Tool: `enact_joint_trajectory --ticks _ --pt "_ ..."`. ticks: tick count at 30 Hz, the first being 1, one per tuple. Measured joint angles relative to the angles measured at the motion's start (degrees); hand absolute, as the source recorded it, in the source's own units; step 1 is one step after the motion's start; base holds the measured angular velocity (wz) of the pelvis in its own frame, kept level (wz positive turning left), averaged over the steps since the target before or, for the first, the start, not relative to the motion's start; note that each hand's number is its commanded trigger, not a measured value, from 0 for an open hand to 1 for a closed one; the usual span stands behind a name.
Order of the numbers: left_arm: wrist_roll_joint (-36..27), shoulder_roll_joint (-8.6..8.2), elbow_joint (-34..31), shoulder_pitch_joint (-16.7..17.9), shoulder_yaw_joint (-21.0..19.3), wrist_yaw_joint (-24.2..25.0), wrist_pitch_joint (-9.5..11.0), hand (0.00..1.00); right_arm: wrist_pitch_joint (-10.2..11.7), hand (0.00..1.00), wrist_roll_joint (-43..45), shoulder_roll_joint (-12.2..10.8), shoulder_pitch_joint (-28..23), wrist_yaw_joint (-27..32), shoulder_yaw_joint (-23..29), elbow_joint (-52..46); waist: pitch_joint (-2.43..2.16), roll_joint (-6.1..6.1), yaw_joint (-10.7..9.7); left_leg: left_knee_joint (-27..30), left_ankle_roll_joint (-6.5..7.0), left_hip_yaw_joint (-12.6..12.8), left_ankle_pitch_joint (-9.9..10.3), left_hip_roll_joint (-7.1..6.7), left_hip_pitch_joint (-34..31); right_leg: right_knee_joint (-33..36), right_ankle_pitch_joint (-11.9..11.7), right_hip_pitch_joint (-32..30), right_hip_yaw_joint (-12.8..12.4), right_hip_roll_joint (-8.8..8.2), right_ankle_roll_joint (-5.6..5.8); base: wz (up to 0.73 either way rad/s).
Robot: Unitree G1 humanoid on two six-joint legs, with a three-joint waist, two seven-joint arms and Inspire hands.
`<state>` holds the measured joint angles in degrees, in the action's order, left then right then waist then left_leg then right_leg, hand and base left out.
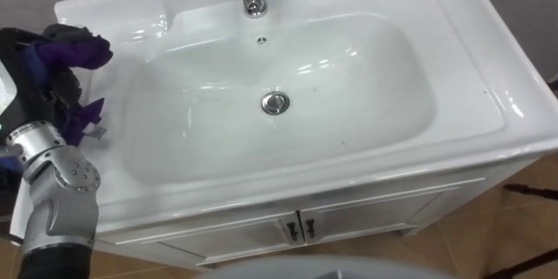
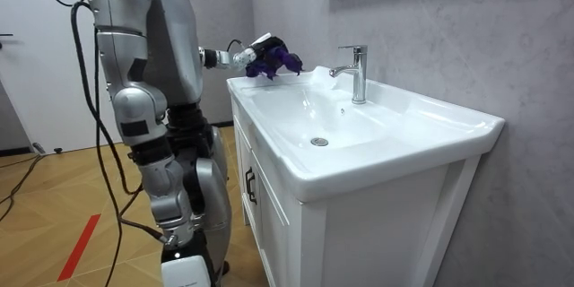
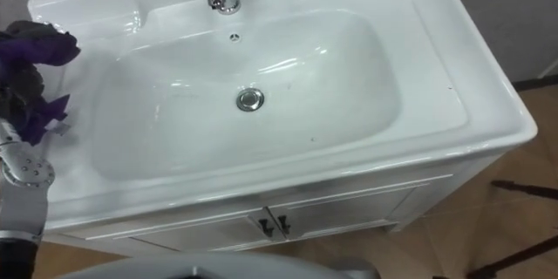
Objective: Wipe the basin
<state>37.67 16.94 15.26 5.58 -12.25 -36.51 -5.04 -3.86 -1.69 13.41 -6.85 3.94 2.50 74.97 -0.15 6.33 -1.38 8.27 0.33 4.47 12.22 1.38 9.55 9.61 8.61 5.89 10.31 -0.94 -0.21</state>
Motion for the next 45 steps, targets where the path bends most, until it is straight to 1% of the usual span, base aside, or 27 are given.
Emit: enact_joint_trajectory --ticks 6,8,12,13,14,15,19,24,29,31,34,37,45 --pt "0.0 0.00 1.8 0.0 0.0 0.1 0.0 1.00 0.0 0.00 -0.1 0.0 0.0 -0.4 0.0 0.0 0.08 -0.37 0.1 0.1 0.00 0.0 0.0 -0.03 0.0 0.0 0.1 0.0 0.0 -0.04 0.04 0.00" --pt "0.0 0.00 1.8 0.0 0.0 0.1 0.0 1.00 0.0 0.00 -0.1 0.0 0.0 -0.4 0.0 0.0 0.15 -0.58 0.1 0.1 0.00 0.0 0.0 -0.02 0.0 0.0 0.1 -0.1 0.0 -0.04 0.03 0.00" --pt "0.0 0.00 1.8 0.0 0.0 0.1 0.0 1.00 0.0 0.00 0.0 0.0 0.0 -0.4 0.0 0.0 0.14 -0.92 0.0 0.1 0.00 0.0 0.0 -0.03 0.0 0.0 0.1 -0.2 0.1 -0.06 0.05 0.00" --pt "0.0 0.00 1.8 0.0 0.0 0.1 0.0 0.79 0.0 0.00 0.0 0.0 0.0 -0.4 0.0 0.0 0.16 -0.99 0.0 0.1 0.00 0.0 0.0 -0.02 0.0 0.0 0.1 0.0 0.2 -0.06 0.05 0.00" --pt "0.0 0.00 1.8 0.0 0.0 0.1 0.0 0.29 0.0 0.00 0.0 0.0 0.0 -0.3 0.0 0.0 0.16 -1.02 0.0 0.1 0.00 0.0 0.0 -0.02 0.0 0.0 0.1 0.0 0.2 -0.06 0.05 0.00" --pt "0.0 0.00 1.8 0.0 0.0 0.1 0.0 0.00 0.0 0.00 0.0 0.0 0.0 -0.3 0.0 0.0 0.16 -1.07 0.0 0.1 0.00 0.0 0.0 -0.02 0.0 0.0 0.1 0.0 0.2 -0.06 0.05 0.00" --pt "0.0 0.00 1.8 0.0 0.0 0.1 0.0 0.00 0.0 0.00 0.0 0.0 0.0 -0.3 0.0 0.0 0.19 -1.31 0.1 0.1 0.00 0.0 0.0 -0.04 0.0 0.0 0.2 0.0 0.2 -0.07 0.08 0.00" --pt "0.0 0.00 1.8 0.0 0.0 0.1 0.0 0.00 0.0 0.00 0.0 0.0 0.0 -0.1 0.0 -0.1 0.12 -1.64 0.0 0.1 0.00 -0.1 0.0 -0.04 -0.2 0.0 0.3 -0.1 0.5 -0.11 0.06 0.00" --pt "0.0 -0.01 1.8 0.0 0.0 0.0 0.0 0.00 -0.1 0.00 0.0 0.0 -0.1 0.2 1.2 -0.9 0.05 -1.55 -0.2 0.1 0.00 -0.1 0.0 -0.04 -0.2 0.0 0.3 0.0 0.5 -0.11 0.06 0.00" --pt "0.0 -0.01 1.8 0.0 0.0 -0.1 -0.1 0.00 -0.7 0.00 0.0 0.0 0.0 0.5 1.6 -1.7 0.02 -1.51 -0.5 0.1 0.00 -0.1 0.0 -0.03 -0.2 0.0 0.3 0.1 0.5 -0.11 0.06 0.00" --pt "0.0 -0.01 1.8 0.0 0.0 -0.1 -0.4 0.00 -1.0 0.00 -0.1 0.0 0.0 1.2 2.2 -1.9 -0.01 -1.47 -0.8 0.1 0.00 -0.1 0.0 -0.03 -0.2 0.0 0.3 0.1 0.7 -0.15 0.06 0.00" --pt "0.0 -0.01 1.8 0.0 0.0 0.0 -1.1 0.00 -1.1 0.00 -0.3 0.0 -0.1 1.5 2.3 -1.9 0.01 -1.52 -1.0 0.1 0.00 -0.1 0.0 -0.03 0.0 0.0 0.3 0.2 0.7 -0.16 0.06 0.00" --pt "0.0 -0.01 1.8 0.0 0.0 0.1 -1.2 0.00 -1.2 0.00 -0.3 -0.1 0.0 2.3 2.3 -1.8 0.03 -1.57 -1.5 0.2 0.00 -0.1 0.0 -0.04 0.0 0.0 0.3 0.3 0.7 -0.17 0.06 0.00"
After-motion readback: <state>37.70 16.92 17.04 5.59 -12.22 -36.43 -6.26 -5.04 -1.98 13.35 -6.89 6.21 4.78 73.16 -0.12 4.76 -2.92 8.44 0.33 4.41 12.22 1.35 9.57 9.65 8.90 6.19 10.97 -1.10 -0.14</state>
